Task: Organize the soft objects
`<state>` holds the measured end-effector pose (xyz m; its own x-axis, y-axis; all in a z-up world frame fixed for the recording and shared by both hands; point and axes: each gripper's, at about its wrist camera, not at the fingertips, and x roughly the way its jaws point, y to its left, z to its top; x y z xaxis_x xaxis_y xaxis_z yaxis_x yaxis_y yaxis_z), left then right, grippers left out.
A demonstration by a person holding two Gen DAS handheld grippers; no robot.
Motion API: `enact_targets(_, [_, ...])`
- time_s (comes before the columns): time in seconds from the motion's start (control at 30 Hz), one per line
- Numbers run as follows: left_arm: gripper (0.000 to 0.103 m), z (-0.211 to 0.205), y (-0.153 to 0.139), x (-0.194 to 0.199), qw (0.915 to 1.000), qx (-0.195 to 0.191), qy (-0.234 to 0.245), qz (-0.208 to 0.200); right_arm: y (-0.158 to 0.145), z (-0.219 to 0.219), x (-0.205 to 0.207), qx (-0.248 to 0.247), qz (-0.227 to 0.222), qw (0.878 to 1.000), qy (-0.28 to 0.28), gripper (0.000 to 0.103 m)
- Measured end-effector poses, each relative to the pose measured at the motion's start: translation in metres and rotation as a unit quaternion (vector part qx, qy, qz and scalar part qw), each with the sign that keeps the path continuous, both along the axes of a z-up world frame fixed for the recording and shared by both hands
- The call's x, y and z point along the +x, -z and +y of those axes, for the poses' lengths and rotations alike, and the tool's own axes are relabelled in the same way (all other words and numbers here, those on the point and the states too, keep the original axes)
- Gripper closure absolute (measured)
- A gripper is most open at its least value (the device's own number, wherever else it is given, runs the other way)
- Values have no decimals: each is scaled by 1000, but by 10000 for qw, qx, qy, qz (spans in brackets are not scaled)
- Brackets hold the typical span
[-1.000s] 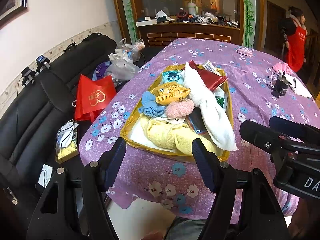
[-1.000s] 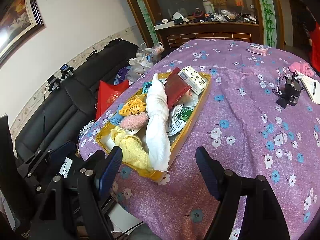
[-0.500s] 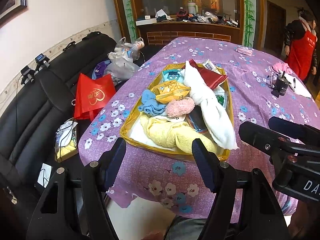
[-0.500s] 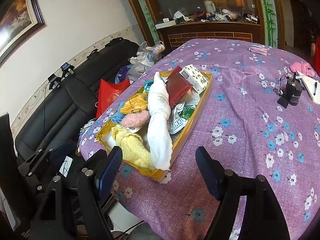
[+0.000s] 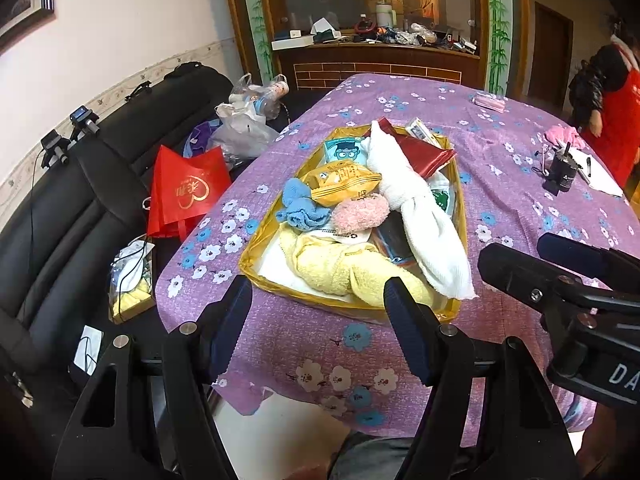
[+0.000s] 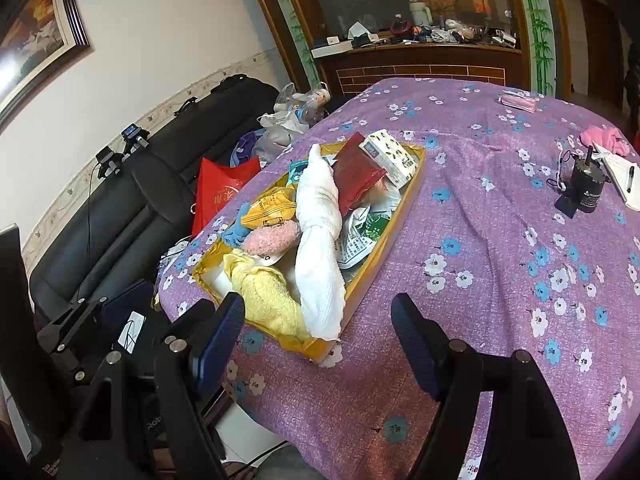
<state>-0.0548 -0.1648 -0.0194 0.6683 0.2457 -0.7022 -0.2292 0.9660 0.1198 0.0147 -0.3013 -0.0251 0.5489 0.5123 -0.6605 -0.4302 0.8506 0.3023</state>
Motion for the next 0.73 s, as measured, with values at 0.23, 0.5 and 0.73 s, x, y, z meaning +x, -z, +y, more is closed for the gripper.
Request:
enact_targets(0.23, [34,0,2,6,10000,-4,-21,69,0,-1,3,18,11,10000,-40,27])
enact_targets(0.5, [34,-2,1,16,10000,-10,14,-18,3,-4,12,53,71,10000,-17,27])
enact_targets(0.73, [34,-4,8,26,10000,3,47,-15,5,-6,20,82,116,9999,-8,27])
